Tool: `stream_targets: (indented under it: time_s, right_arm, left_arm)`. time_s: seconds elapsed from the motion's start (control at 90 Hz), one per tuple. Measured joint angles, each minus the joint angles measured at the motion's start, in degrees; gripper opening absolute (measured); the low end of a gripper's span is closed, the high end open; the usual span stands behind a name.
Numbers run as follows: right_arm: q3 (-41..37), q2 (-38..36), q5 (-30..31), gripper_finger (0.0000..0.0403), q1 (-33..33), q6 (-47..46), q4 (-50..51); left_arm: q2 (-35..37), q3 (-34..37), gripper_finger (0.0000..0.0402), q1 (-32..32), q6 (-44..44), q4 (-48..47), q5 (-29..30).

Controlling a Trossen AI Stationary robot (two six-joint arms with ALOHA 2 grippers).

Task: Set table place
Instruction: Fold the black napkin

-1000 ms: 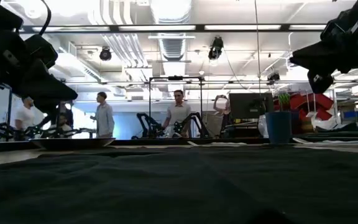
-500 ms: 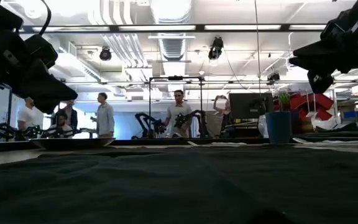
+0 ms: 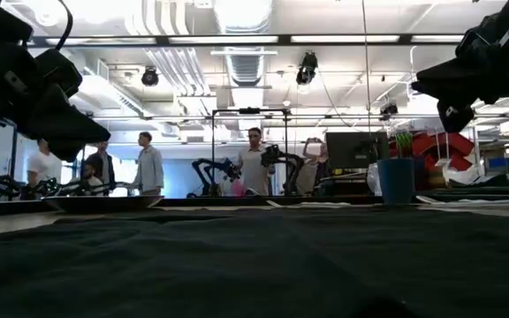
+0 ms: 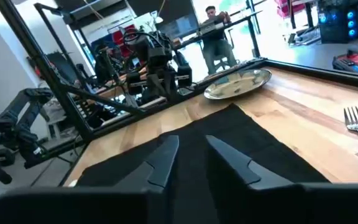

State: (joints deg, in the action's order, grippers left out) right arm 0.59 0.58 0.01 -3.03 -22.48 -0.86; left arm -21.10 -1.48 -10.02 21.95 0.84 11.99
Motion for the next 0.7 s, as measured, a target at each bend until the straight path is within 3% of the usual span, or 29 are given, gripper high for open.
stream_targets:
  time_s: [0.378,0.7]
  right_arm:
    - [0.0,0.0,0.1,0.0039,0.0,0.0,-0.2]
    - [0.0,0.0,0.1,0.0051,0.0,-0.1,-0.3]
  left_arm:
    - [0.0,0.0,0.0020,0.0,0.0,0.0,0.0]
    - [0.0,0.0,0.0020,0.0,0.0,0.0,0.0]
